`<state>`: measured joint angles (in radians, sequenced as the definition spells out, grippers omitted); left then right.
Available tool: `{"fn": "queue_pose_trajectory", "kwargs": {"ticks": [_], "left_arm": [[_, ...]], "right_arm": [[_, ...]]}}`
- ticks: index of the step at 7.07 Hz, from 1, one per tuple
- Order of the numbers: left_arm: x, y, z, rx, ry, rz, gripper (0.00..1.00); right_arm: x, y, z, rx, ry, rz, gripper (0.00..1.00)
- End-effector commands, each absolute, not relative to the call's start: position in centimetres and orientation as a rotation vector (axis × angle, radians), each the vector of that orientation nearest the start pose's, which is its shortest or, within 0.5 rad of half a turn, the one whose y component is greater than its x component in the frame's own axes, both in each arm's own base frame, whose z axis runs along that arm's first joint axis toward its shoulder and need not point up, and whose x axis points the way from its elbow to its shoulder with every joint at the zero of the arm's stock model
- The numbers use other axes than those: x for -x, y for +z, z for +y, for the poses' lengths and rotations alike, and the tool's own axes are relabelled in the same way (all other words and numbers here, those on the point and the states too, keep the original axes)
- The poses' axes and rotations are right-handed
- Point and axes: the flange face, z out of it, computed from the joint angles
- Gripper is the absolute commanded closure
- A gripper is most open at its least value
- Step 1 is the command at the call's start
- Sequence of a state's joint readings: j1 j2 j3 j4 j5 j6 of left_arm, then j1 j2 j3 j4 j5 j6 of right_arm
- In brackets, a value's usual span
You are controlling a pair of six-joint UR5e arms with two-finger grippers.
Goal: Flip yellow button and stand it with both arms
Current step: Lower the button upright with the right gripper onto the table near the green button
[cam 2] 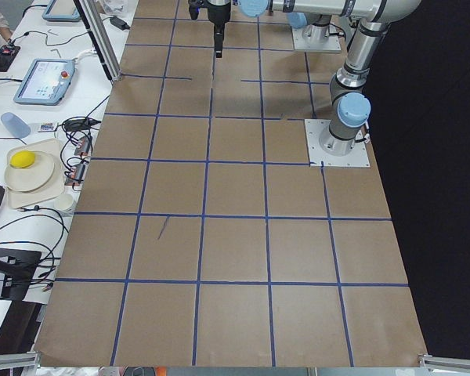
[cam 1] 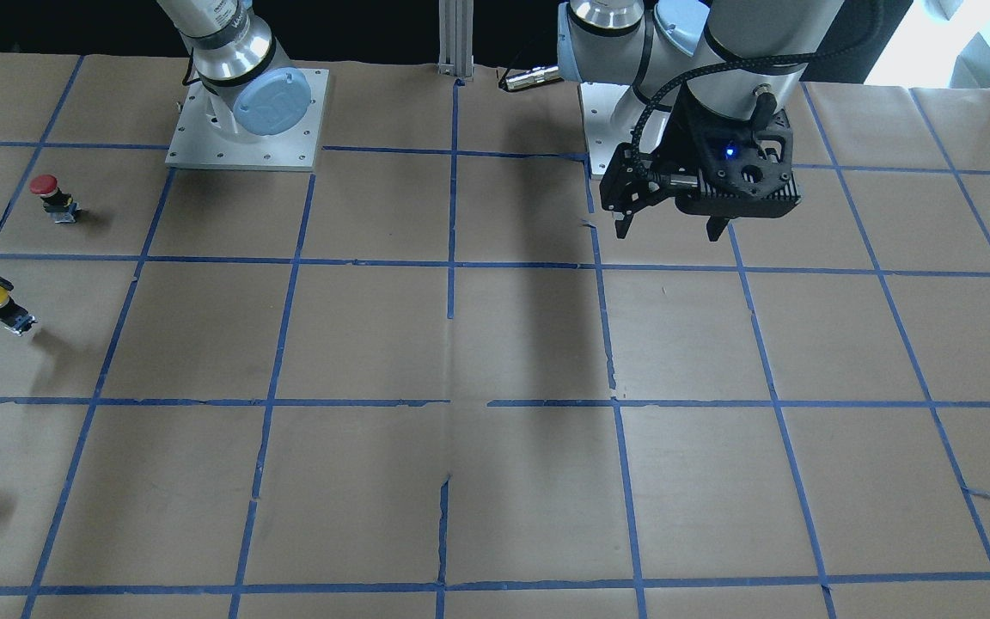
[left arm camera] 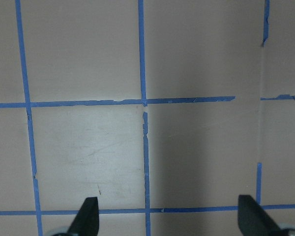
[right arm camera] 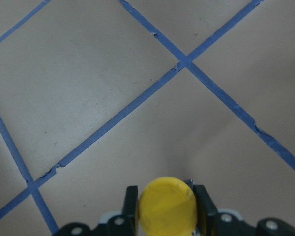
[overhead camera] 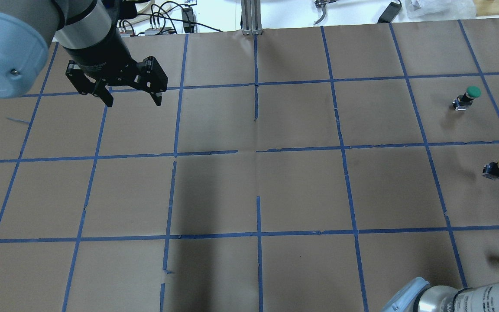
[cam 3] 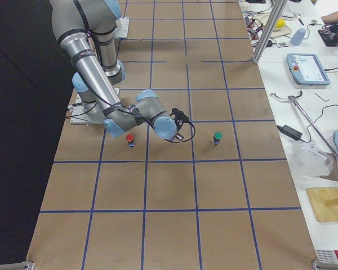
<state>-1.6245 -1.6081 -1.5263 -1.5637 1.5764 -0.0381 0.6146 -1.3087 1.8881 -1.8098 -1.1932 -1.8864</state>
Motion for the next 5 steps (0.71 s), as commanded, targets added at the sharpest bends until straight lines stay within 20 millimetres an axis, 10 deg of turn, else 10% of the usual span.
{"fn": "queue_pose_trajectory", "kwargs": {"ticks": [1, 3, 4, 5], "left_arm": [[15.92, 49.22, -50.14, -0.022, -0.024, 3.138, 0.0], [15.98, 49.37, -49.89, -0.024, -0.029, 3.138, 0.0], [15.93, 49.31, -49.77, -0.022, -0.027, 3.141, 0.0], [15.99, 49.16, -49.65, -0.024, -0.022, 3.139, 0.0]], "right_arm": [[31.39, 23.05, -42.73, 1.125, -0.441, 2.46, 0.78], [31.55, 22.13, -42.86, 1.114, -0.437, 2.447, 0.74], [31.65, 22.09, -42.93, 1.102, -0.435, 2.451, 0.52], [31.94, 22.4, -43.13, 1.101, -0.436, 2.459, 0.07]]}}
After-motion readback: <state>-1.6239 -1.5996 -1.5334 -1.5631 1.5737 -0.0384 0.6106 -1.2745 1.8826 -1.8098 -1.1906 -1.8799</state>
